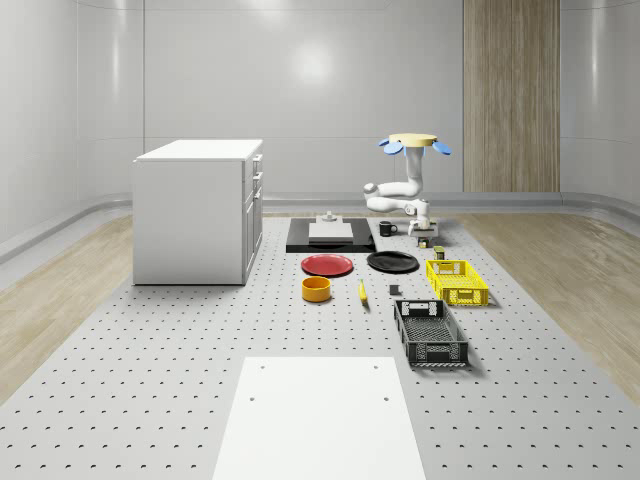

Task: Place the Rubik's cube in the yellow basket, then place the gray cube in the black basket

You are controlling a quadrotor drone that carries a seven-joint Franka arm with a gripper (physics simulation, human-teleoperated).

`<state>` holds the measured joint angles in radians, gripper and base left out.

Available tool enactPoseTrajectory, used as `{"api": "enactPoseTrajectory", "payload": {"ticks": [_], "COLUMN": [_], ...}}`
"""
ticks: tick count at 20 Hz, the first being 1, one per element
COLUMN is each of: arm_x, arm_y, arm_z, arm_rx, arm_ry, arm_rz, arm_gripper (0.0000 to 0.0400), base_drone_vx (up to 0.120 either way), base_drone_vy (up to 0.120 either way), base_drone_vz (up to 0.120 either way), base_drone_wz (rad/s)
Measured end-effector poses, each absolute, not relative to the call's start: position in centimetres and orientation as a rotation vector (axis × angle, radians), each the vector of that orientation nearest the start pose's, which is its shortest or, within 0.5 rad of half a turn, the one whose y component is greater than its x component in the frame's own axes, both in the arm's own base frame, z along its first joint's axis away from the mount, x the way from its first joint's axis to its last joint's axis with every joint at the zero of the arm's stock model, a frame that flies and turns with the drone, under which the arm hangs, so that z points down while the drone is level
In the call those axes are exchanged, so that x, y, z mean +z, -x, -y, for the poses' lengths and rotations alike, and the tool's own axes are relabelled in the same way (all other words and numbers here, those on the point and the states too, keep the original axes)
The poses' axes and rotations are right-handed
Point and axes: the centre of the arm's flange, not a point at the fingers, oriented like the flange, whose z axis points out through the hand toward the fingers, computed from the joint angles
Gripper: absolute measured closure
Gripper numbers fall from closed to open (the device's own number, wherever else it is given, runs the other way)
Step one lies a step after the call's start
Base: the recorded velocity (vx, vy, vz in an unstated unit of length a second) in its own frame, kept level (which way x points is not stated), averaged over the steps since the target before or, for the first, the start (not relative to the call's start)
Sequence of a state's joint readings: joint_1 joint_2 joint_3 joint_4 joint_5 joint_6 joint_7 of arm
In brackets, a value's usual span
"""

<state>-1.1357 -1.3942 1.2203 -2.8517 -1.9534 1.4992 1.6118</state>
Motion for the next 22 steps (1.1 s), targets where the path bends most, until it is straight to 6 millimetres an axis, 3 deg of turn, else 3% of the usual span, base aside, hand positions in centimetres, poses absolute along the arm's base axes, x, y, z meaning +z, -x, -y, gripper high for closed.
{"api": "enactPoseTrajectory", "payload": {"ticks": [5,10,22], "arm_x": [52.6,51.3,49.1], "arm_y": [-30.7,-30.7,-30.7], "arm_z": [0.0,-0.5,-0.2], "arm_rx": [0.727,0.692,0.708], "arm_ry": [-0.003,-0.007,-0.004], "arm_rz": [0.003,0.005,0.002], "arm_gripper": [0.0113,0.0109,0.0113], "base_drone_vx": [0.000,0.000,0.000], "base_drone_vy": [0.000,0.000,0.000], "base_drone_vz": [0.000,0.008,0.100], "base_drone_wz": [0.000,0.000,0.000]}}
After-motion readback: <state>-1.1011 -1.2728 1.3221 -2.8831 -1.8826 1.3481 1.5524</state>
